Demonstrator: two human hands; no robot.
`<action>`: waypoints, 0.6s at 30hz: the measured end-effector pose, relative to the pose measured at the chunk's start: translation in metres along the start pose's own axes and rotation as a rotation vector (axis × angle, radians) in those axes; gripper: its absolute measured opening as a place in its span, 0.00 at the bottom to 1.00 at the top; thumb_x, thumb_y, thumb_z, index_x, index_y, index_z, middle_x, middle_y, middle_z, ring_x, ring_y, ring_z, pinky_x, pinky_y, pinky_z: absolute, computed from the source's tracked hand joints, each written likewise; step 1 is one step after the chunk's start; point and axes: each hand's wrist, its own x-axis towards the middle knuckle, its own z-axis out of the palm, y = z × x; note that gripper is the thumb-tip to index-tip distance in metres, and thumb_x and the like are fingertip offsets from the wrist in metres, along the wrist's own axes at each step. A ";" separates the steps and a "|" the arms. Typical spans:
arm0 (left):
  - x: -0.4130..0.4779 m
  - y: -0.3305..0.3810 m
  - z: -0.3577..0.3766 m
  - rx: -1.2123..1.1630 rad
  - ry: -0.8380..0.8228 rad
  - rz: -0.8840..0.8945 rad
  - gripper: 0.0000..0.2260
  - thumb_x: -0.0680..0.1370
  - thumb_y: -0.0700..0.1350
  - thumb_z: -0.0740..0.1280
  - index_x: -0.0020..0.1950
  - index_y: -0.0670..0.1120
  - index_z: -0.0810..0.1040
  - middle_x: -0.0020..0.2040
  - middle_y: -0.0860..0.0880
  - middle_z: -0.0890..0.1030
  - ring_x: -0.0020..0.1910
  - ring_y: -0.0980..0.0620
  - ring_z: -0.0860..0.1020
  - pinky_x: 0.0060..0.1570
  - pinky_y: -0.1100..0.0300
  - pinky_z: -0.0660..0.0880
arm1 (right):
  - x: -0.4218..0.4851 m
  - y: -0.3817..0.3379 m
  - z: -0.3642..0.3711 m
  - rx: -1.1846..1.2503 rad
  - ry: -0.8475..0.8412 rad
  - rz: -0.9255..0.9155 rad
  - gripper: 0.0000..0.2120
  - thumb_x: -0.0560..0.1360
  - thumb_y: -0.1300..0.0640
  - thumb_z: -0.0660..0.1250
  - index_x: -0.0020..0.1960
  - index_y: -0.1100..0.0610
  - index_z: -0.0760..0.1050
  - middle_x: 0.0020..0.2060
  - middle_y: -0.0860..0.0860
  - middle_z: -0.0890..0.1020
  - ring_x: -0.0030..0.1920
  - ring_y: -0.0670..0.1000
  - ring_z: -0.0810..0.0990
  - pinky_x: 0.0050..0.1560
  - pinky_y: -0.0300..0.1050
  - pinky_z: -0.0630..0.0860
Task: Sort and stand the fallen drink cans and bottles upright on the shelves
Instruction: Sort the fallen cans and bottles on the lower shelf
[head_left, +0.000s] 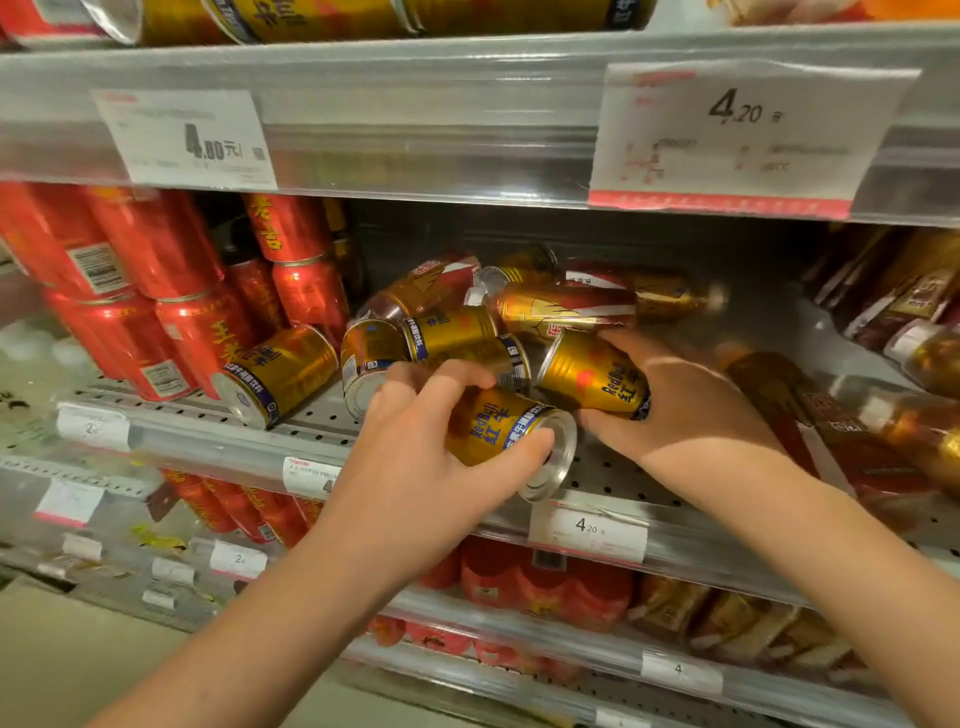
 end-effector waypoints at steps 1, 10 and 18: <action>-0.001 0.001 -0.002 0.022 0.013 -0.015 0.26 0.66 0.76 0.65 0.60 0.68 0.70 0.58 0.61 0.66 0.60 0.57 0.72 0.57 0.59 0.73 | 0.001 -0.001 0.003 -0.020 -0.011 0.013 0.34 0.71 0.38 0.72 0.73 0.34 0.60 0.68 0.46 0.72 0.67 0.54 0.71 0.66 0.50 0.72; 0.013 0.017 -0.003 0.631 0.124 0.062 0.33 0.74 0.75 0.51 0.60 0.52 0.77 0.53 0.48 0.76 0.52 0.44 0.74 0.48 0.51 0.73 | 0.015 -0.005 0.015 -0.086 0.021 -0.003 0.35 0.73 0.43 0.73 0.77 0.41 0.63 0.72 0.50 0.69 0.72 0.56 0.64 0.70 0.51 0.63; 0.020 0.013 -0.001 0.811 0.048 0.060 0.43 0.74 0.75 0.40 0.67 0.48 0.76 0.58 0.45 0.78 0.59 0.41 0.76 0.50 0.50 0.75 | 0.023 -0.005 0.019 -0.058 -0.013 -0.049 0.37 0.74 0.46 0.73 0.79 0.44 0.61 0.73 0.51 0.67 0.74 0.56 0.61 0.71 0.51 0.63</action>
